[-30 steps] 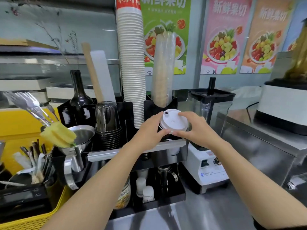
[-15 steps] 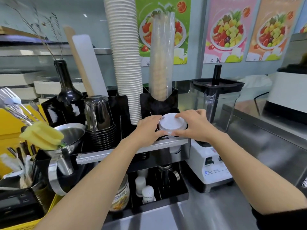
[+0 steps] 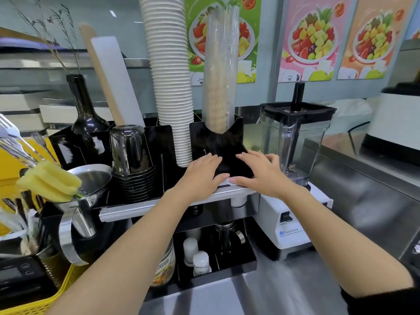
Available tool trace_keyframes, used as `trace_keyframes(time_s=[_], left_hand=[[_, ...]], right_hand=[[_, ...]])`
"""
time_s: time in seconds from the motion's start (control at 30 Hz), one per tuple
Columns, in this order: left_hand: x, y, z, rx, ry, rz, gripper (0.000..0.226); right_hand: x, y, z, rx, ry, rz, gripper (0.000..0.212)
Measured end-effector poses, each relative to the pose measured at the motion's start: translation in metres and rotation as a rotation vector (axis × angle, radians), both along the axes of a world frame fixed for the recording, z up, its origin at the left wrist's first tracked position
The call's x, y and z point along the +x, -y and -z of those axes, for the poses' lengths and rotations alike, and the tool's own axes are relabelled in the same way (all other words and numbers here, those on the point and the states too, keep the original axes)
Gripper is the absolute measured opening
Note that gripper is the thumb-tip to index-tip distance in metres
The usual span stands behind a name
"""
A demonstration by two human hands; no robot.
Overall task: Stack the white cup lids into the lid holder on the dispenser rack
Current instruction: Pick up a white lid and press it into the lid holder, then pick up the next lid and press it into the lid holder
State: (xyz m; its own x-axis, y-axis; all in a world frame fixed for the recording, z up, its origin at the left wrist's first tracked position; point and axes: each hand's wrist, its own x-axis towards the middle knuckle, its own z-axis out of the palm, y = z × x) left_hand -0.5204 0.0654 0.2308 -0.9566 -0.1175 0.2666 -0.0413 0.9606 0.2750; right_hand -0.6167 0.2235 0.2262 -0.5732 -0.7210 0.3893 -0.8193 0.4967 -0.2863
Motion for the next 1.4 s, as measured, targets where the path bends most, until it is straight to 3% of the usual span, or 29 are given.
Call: trace_keyframes(time_s=[0.23, 0.47, 0.77, 1.0, 1.2, 1.4], left_hand=[[0.021, 0.005, -0.003, -0.147, -0.153, -0.008, 0.068], [0.105, 0.026, -0.005, -0.252, -0.354, -0.107, 0.073], [0.268, 0.08, -0.001, -0.289, -0.343, -0.338, 0.07], [0.406, 0.138, 0.03, -0.203, -0.328, -0.529, 0.069], [0.492, 0.179, 0.079, -0.116, -0.254, -0.611, 0.075], [0.522, 0.187, 0.146, 0.032, -0.168, -0.569, 0.077]], right_hand=[[0.002, -0.005, 0.006, -0.081, -0.054, -0.02, 0.087], [0.068, 0.015, -0.002, -0.197, -0.132, -0.161, 0.09], [0.21, 0.089, -0.002, -0.178, -0.159, -0.348, 0.092], [0.325, 0.168, 0.024, -0.147, -0.085, -0.493, 0.09], [0.405, 0.219, 0.074, -0.021, -0.016, -0.535, 0.091], [0.453, 0.243, 0.155, 0.199, 0.148, -0.457, 0.099]])
